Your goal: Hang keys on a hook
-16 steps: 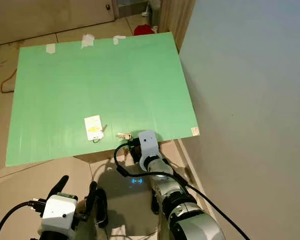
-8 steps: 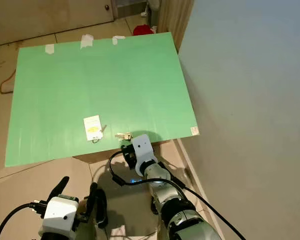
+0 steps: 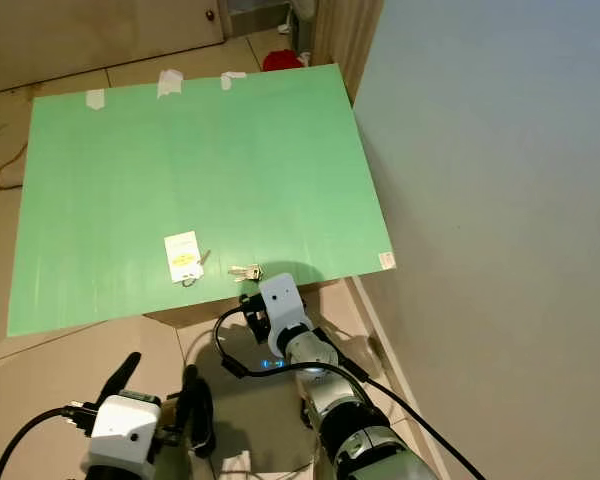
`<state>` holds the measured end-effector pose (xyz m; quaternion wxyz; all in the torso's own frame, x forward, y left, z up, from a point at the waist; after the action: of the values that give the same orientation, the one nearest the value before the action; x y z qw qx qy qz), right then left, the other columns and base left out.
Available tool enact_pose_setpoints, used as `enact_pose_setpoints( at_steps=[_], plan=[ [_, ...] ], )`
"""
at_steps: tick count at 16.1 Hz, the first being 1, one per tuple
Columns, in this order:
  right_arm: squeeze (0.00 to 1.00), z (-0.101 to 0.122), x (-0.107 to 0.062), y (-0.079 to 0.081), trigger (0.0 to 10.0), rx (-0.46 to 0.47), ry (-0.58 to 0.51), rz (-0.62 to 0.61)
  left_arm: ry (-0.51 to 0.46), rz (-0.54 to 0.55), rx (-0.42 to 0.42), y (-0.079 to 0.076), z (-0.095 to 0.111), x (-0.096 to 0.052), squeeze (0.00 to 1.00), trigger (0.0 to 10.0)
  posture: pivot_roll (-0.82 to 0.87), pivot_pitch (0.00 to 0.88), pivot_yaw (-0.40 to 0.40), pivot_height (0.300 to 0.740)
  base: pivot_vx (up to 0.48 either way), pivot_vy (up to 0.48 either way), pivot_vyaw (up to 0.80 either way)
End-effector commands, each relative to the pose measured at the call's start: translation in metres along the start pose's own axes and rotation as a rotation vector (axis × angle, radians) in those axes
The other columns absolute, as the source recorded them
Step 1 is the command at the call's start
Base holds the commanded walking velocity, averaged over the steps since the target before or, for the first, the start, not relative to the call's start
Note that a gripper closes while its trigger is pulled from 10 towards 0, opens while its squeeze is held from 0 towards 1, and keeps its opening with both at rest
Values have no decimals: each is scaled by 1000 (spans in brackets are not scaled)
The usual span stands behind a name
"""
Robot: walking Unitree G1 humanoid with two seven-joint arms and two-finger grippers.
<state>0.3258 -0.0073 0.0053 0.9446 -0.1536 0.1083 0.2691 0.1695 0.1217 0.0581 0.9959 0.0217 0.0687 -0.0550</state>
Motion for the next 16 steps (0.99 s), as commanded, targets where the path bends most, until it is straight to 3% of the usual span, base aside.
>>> enact_pose_setpoints(
  at_steps=[1,8,16],
  plan=[
    [0,27,12,39,10000,76,-43,62,44,-7,-2,-4,-10,-6,0,10000,106,409,-54,740,0,0,0],
    [0,40,19,26,10000,89,-55,32,31,22,-25,-4,-7,-4,0,10000,103,420,-67,740,0,0,0],
    [0,33,16,28,10000,87,-48,35,21,8,-23,-5,-5,-1,0,10000,87,429,-63,740,36,448,0]
  ],
)
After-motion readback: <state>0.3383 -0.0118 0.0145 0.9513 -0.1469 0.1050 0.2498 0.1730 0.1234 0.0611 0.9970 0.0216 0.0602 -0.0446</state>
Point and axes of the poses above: a point about 5 cm out from each wrist's last joint towards the gripper, its own x axis pointing out of the wrist towards the gripper, its own z axis along the axis of the wrist's last joint, y = z × x, the point moved 5 cm from there along x, pointing out of the wrist towards the gripper, and after that the axes turned 14 degrees about -x, right-handed, at the moved point
